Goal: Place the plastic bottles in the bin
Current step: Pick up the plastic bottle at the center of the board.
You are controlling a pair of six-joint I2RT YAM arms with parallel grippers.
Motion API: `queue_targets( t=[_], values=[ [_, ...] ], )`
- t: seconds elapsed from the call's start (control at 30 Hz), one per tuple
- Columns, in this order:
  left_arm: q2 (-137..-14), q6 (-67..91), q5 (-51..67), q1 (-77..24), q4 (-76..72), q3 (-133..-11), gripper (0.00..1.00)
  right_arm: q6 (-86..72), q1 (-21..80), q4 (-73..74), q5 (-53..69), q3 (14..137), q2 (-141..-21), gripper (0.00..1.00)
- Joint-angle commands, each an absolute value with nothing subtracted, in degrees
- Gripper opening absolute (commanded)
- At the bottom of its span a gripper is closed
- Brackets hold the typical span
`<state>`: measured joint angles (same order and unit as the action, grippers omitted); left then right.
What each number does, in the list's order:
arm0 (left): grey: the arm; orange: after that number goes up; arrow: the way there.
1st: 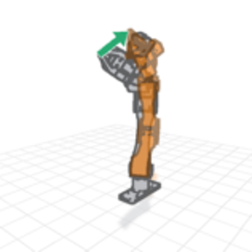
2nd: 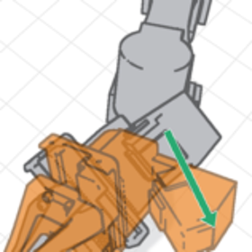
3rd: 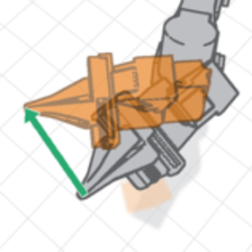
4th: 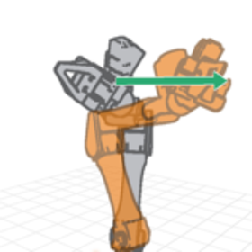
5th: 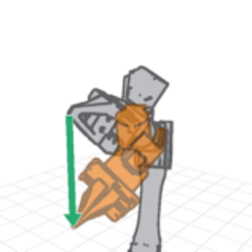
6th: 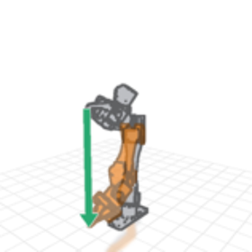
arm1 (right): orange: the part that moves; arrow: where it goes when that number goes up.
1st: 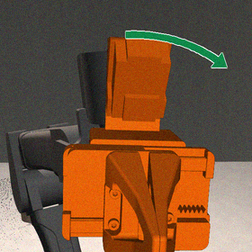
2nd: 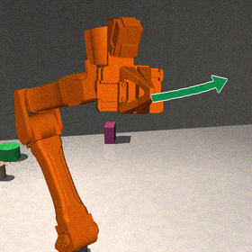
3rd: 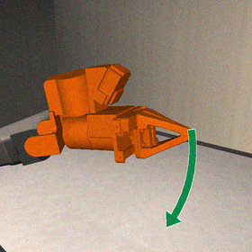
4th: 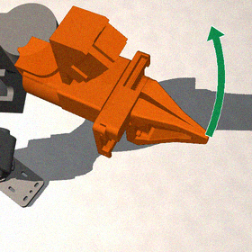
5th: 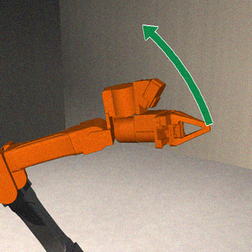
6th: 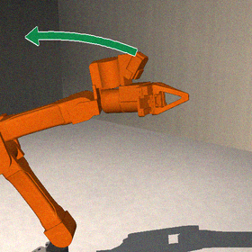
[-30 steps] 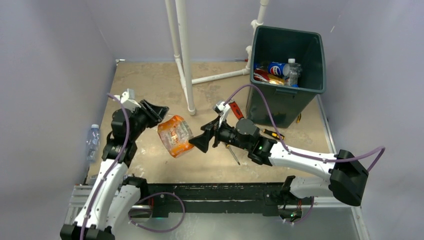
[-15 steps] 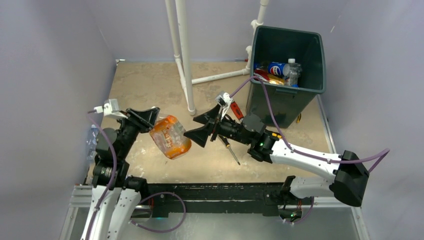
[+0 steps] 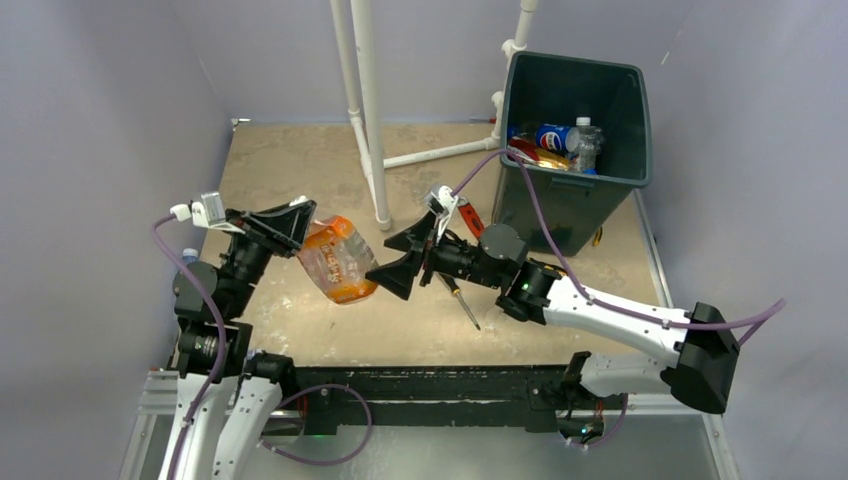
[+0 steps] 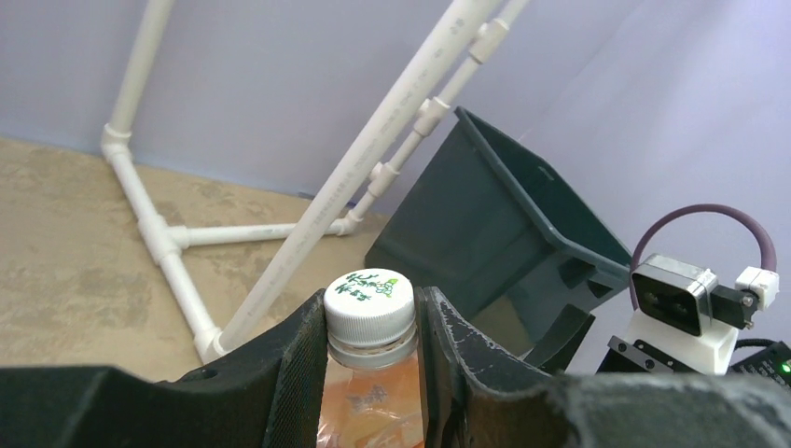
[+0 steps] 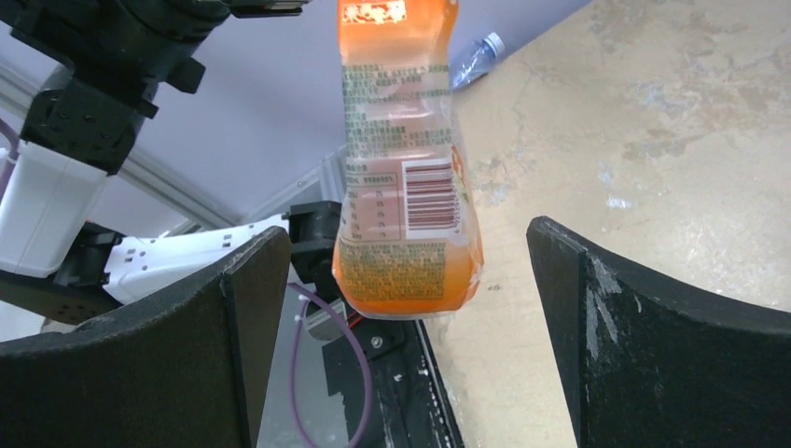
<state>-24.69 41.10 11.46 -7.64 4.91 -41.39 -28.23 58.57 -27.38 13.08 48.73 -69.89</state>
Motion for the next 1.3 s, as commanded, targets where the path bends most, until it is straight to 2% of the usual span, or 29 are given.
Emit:
queue_targets(
  t=[0.0,0.23,0.67,0.83,1.17,1.27],
  values=[
    [-26.1,39.4,17.7,-7.8,-5.8,-45.0,0.0,-23.6,59.4,-22.5,14.2,54.5,-66.8,0.99],
    [-31.2,40.2,25.3,-7.8,-16.8,-46.2,0.0,-19.5,60.8,-17.3,13.8,58.9,-65.6,0.99],
    [-36.8,48.6,31.7,-7.8,-33.9,-46.1,0.0,-20.1,61.7,-22.4,3.7,58.9,-63.6,0.99],
    [-37.8,49.8,32.9,-7.8,-35.2,-46.9,0.0,-18.5,62.0,-21.0,-1.2,62.9,-66.5,0.99],
    [-37.7,50.3,33.7,-7.8,-35.4,-46.3,0.0,-17.0,62.5,-10.0,2.3,75.2,-75.8,0.99],
    [-38.0,50.5,33.6,-7.8,-35.4,-46.7,0.0,-17.1,62.5,-9.2,2.7,75.7,-76.9,0.95]
  ],
)
